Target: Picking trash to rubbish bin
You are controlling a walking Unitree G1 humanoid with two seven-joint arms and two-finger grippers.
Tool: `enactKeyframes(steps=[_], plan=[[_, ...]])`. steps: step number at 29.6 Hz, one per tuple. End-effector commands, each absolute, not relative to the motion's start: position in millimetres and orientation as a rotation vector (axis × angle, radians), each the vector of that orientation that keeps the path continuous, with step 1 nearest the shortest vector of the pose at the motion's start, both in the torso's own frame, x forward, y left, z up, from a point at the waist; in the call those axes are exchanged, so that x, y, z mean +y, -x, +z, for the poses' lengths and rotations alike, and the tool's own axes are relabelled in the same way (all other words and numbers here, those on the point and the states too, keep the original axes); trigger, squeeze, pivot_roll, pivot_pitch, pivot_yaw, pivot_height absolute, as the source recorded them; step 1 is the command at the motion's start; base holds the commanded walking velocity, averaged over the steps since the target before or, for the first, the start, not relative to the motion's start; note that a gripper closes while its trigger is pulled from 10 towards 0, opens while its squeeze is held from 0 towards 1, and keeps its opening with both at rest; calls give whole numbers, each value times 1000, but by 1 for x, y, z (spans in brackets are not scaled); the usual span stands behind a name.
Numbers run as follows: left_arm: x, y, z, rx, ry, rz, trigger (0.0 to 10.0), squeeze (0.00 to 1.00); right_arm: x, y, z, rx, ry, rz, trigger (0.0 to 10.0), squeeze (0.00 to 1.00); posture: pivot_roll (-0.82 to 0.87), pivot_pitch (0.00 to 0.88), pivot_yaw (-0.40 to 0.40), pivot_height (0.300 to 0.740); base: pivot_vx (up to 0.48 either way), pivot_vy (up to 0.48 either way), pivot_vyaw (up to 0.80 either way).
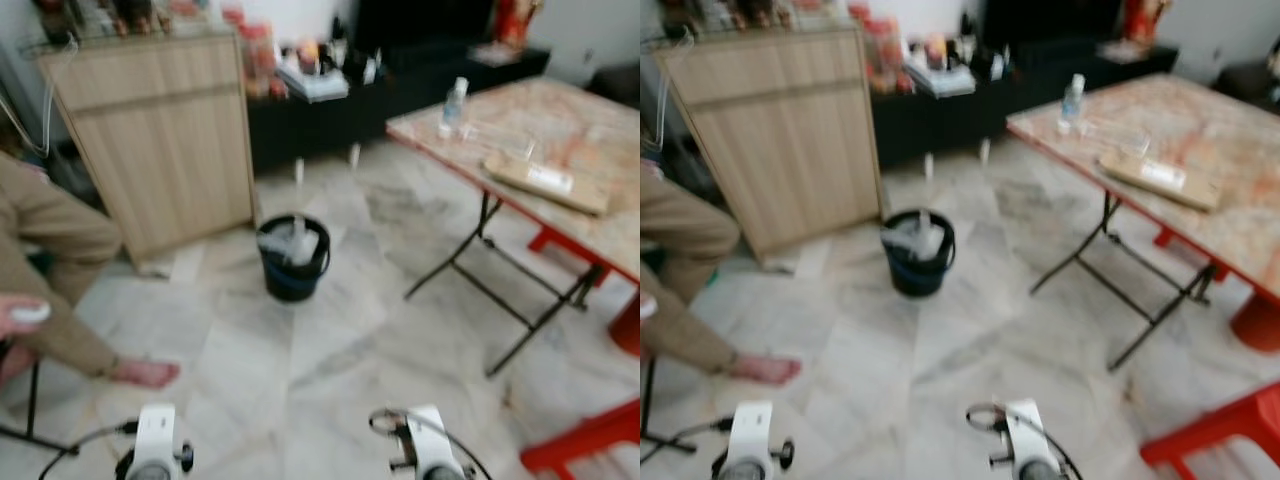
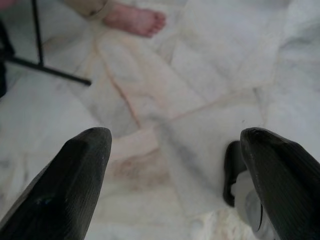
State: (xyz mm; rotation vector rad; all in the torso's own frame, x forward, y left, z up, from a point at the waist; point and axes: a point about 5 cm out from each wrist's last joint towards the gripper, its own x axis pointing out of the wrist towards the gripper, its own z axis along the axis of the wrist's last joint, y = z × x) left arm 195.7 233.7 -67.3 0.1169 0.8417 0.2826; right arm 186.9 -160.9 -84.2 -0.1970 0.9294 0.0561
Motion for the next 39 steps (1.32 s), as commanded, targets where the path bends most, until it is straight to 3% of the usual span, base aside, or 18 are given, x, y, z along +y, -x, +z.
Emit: enactKeyframes(steps=[1,39], plan=[[234,-194,-68,851,-98,296,10000,0,-164,-184,-85,935,176,39,10000,0,64,43,-46,740,0,0,0],[239,-187,-70,853,-71,335,10000,0,-158,-189,-82,890,110,72,10000,0,62,71,-51,740,282,0,-52]])
